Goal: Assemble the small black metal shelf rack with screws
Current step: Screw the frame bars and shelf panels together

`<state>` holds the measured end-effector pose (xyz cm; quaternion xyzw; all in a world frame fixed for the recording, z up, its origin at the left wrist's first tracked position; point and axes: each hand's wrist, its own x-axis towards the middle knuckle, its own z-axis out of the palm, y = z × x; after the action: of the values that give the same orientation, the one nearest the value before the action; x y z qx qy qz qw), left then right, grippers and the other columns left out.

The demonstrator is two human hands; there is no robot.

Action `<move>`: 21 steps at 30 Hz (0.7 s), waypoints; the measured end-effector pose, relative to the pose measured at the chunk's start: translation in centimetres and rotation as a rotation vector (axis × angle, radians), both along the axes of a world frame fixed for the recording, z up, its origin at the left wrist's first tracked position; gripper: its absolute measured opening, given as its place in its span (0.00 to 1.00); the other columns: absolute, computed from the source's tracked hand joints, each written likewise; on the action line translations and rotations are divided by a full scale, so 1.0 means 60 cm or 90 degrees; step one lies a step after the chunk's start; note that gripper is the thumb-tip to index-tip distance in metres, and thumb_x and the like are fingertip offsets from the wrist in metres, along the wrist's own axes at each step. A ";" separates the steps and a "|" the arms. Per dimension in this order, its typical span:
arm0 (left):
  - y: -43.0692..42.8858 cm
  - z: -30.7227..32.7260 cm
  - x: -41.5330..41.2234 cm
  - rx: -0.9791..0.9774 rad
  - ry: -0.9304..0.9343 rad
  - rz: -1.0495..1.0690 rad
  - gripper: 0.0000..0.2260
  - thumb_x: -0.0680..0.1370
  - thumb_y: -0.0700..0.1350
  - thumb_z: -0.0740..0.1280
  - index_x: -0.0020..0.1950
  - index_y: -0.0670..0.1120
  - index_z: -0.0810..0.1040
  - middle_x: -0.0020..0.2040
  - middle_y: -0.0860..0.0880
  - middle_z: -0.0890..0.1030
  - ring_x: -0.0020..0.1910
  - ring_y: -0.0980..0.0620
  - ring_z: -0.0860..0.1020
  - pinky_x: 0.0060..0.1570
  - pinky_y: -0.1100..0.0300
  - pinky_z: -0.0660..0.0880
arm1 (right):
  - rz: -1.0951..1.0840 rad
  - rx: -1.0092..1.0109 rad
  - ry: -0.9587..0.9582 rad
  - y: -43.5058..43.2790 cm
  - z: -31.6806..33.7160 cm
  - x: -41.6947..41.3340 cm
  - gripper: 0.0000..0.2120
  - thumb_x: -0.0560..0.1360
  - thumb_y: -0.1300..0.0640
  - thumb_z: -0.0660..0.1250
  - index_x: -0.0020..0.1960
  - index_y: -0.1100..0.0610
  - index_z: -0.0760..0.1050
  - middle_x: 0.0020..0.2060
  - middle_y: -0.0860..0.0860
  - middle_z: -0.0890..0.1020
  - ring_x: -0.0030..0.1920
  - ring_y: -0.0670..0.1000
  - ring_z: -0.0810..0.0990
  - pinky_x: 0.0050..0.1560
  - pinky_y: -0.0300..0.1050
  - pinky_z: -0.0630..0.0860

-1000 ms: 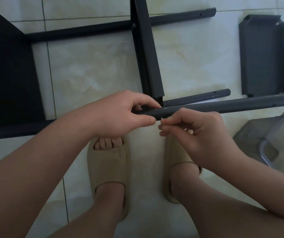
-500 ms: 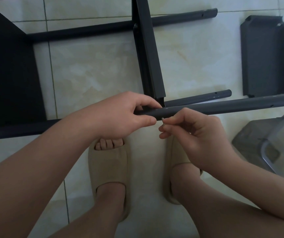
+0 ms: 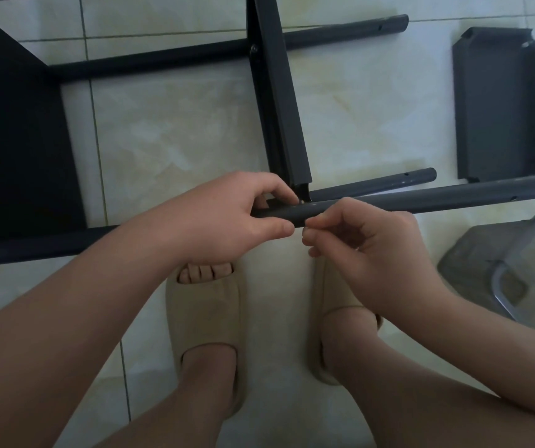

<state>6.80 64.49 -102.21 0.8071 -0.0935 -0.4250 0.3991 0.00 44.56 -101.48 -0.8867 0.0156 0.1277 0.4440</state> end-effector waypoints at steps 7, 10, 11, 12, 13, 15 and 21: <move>0.001 0.002 0.007 0.017 0.011 0.033 0.07 0.75 0.55 0.72 0.51 0.58 0.79 0.43 0.57 0.83 0.38 0.60 0.81 0.42 0.58 0.77 | 0.126 -0.331 -0.186 -0.009 0.018 0.028 0.14 0.73 0.47 0.74 0.49 0.57 0.80 0.40 0.50 0.78 0.41 0.56 0.76 0.38 0.54 0.75; 0.002 0.008 0.011 -0.007 0.033 0.040 0.06 0.76 0.56 0.69 0.50 0.56 0.80 0.41 0.56 0.84 0.37 0.58 0.82 0.40 0.59 0.77 | 0.153 -0.367 -0.094 -0.013 0.024 0.041 0.23 0.73 0.38 0.70 0.60 0.53 0.80 0.52 0.50 0.79 0.53 0.56 0.75 0.57 0.52 0.67; 0.002 0.010 0.013 -0.013 0.038 0.046 0.07 0.76 0.57 0.67 0.49 0.55 0.81 0.41 0.56 0.85 0.36 0.57 0.83 0.40 0.58 0.77 | 0.156 -0.367 -0.064 -0.014 0.024 0.045 0.24 0.73 0.36 0.66 0.60 0.51 0.79 0.52 0.47 0.80 0.54 0.54 0.76 0.59 0.50 0.64; 0.001 0.011 0.016 -0.017 0.037 0.050 0.09 0.78 0.57 0.66 0.48 0.54 0.81 0.40 0.56 0.85 0.36 0.57 0.83 0.41 0.57 0.77 | 0.159 -0.361 -0.043 -0.014 0.025 0.049 0.24 0.72 0.35 0.63 0.59 0.49 0.80 0.50 0.45 0.81 0.52 0.52 0.77 0.60 0.48 0.62; -0.002 0.011 0.019 -0.016 0.032 0.052 0.11 0.79 0.58 0.64 0.48 0.54 0.81 0.39 0.55 0.85 0.36 0.56 0.83 0.42 0.55 0.78 | 0.160 -0.348 -0.035 -0.014 0.024 0.051 0.23 0.72 0.34 0.62 0.56 0.48 0.80 0.46 0.44 0.82 0.49 0.50 0.78 0.59 0.46 0.62; -0.011 0.006 0.027 0.003 -0.003 0.061 0.14 0.81 0.59 0.62 0.47 0.52 0.81 0.38 0.53 0.85 0.34 0.57 0.82 0.41 0.53 0.77 | 0.153 -0.322 -0.045 -0.015 0.021 0.055 0.21 0.72 0.34 0.61 0.53 0.47 0.81 0.43 0.43 0.81 0.46 0.49 0.78 0.57 0.45 0.61; -0.040 -0.021 0.056 0.009 0.013 0.165 0.17 0.80 0.61 0.64 0.48 0.49 0.83 0.43 0.49 0.86 0.45 0.50 0.85 0.55 0.44 0.79 | 0.143 -0.299 -0.048 -0.017 0.005 0.061 0.20 0.71 0.34 0.62 0.52 0.47 0.80 0.42 0.42 0.80 0.46 0.48 0.76 0.58 0.45 0.61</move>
<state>10.18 62.07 -103.46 0.8110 0.0185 -0.3785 0.4458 3.63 43.52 -101.21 -0.9658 -0.0701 0.1362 0.2090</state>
